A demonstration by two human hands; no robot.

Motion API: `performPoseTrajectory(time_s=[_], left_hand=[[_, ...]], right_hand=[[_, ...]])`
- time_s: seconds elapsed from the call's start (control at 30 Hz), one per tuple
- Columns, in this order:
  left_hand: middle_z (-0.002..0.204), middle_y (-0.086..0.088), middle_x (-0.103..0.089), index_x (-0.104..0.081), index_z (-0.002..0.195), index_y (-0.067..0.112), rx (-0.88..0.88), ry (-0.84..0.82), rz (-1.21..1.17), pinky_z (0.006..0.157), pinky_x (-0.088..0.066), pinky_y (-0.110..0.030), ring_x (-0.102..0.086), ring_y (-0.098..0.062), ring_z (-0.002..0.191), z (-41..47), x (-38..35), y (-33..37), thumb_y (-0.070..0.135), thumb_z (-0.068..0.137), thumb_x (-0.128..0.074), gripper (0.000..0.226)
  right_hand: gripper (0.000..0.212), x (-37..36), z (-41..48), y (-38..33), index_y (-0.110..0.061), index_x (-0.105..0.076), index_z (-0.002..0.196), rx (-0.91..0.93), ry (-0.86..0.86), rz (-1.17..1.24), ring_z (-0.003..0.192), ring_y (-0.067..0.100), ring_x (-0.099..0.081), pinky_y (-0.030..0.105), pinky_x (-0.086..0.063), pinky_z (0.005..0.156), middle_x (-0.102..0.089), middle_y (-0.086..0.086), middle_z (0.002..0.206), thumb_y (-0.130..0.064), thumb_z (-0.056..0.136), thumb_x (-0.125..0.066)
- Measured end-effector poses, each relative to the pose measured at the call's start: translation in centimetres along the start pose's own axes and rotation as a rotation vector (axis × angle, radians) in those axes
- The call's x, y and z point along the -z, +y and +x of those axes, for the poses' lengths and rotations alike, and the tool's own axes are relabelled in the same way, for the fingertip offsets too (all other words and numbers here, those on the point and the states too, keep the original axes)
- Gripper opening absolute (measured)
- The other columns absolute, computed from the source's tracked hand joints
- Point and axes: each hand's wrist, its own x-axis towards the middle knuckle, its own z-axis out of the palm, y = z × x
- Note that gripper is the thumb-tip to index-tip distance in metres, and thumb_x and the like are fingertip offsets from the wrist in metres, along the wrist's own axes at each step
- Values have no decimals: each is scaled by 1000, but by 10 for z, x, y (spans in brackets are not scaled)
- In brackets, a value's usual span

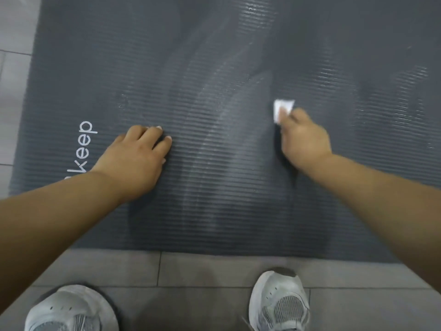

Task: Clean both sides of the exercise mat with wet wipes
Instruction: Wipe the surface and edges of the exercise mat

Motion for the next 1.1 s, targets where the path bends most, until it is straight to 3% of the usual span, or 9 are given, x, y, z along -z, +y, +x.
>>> performPoseTrajectory(time_s=[0.13,0.27,0.37,0.47,0.57,0.7,0.8,0.97,1.1], left_hand=[[101,-26,-59,-64,99,-5,79,-60,10,62,-50,-50,-55,-45,81,5,2,5,10,70,-74,34],[102,-23,-54,-63,97,-2,147,-53,-31,69,-47,-53,-49,-44,87,17,9,7,23,77,-70,32],[117,-18,-49,-60,116,6,180,-54,-117,82,-43,-53,-45,-41,103,32,16,7,31,84,-62,41],[134,-14,-41,-51,131,10,147,-76,-159,92,-39,-53,-37,-39,117,43,18,13,33,86,-59,51],[142,-12,-34,-44,137,12,141,-137,-115,97,-34,-55,-33,-39,122,44,15,20,37,87,-55,57],[142,-7,-31,-40,138,16,193,-190,-106,99,-31,-51,-29,-34,122,46,19,26,41,89,-50,55],[135,-5,-33,-44,132,17,215,-208,-137,97,-32,-49,-30,-32,118,54,23,28,44,88,-49,52],[142,-9,-25,-51,123,15,170,-187,-159,98,-31,-53,-29,-35,121,65,28,23,46,83,-58,52],[153,-5,-11,-43,132,17,157,-210,-150,107,-25,-51,-17,-32,136,89,30,11,47,85,-56,57]], right_hand=[[59,-2,0,-10,-10,-27,145,-249,-190,103,103,39,-55,46,-48,83,-40,15,134,-6,88,-42],[53,-16,-94,-75,-5,-46,132,475,-198,305,56,35,-63,38,-51,40,-61,18,116,-5,78,-50],[49,-8,-128,-74,-4,-56,120,807,-424,362,52,28,-58,29,-45,41,-64,12,95,-24,100,-16],[37,-5,-91,-29,-10,-46,127,673,-191,233,56,24,-62,26,-45,39,-61,4,106,-20,99,-23],[45,-8,-48,28,-5,-50,127,196,-20,95,53,33,-59,35,-47,34,-57,14,99,-12,84,-39],[50,-9,-36,28,-5,-39,140,-282,-95,132,89,40,-57,45,-49,70,-50,19,119,-5,90,-43],[52,-20,-75,-27,-6,-38,141,-15,-96,293,87,43,-63,47,-56,65,-49,19,133,-6,89,-34],[33,-12,-96,-40,-1,-45,123,734,-107,270,52,20,-56,26,-43,38,-61,7,96,-10,95,-30],[46,-16,5,43,-5,-42,129,228,135,43,61,33,-62,36,-49,45,-54,15,107,-7,84,-42]])
